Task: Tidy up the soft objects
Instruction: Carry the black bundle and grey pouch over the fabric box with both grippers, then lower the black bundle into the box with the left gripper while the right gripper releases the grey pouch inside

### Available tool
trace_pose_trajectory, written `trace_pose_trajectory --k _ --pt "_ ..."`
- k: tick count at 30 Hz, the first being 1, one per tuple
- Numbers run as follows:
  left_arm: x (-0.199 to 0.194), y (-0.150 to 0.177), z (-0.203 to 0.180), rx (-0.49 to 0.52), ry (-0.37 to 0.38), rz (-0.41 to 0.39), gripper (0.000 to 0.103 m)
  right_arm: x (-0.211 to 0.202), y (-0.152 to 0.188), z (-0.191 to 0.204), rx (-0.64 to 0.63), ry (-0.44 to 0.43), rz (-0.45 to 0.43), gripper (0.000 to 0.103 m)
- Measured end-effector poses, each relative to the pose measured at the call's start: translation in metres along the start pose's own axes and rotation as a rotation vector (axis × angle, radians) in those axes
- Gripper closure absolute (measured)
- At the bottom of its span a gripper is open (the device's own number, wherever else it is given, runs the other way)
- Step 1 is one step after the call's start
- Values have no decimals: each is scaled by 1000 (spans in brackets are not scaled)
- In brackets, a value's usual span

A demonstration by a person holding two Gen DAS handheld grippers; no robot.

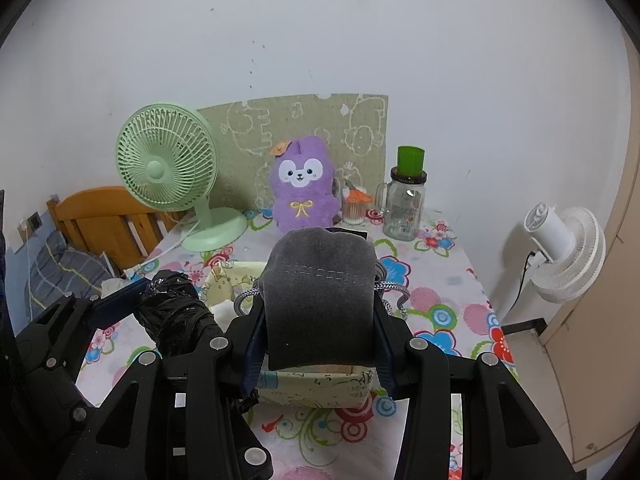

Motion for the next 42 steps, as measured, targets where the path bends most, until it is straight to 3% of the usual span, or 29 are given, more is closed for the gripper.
trace_pose_trajectory --k 19,26,32,42 --pt "63 -1 10 -41 -10 72 12 52 0 -9 -5 -4 63 54" --pt "81 3 13 -50 -24 101 7 70 4 -11 0 -7 99 54" --pt "86 10 21 -56 -40 128 0 81 7 -6 0 -33 122 54" --pt "84 22 27 -34 -62 171 0 102 10 11 -17 -74 156 53"
Point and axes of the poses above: each gripper's, at about its wrist camera, not at the fingertips, and x roughly the way its jaws point, z to its left, y to its underside, the point moved 5 cm from there along x, roughly the way its jaws point, and after that the axes turned 6 degrees about y, right-handed, at the moved point
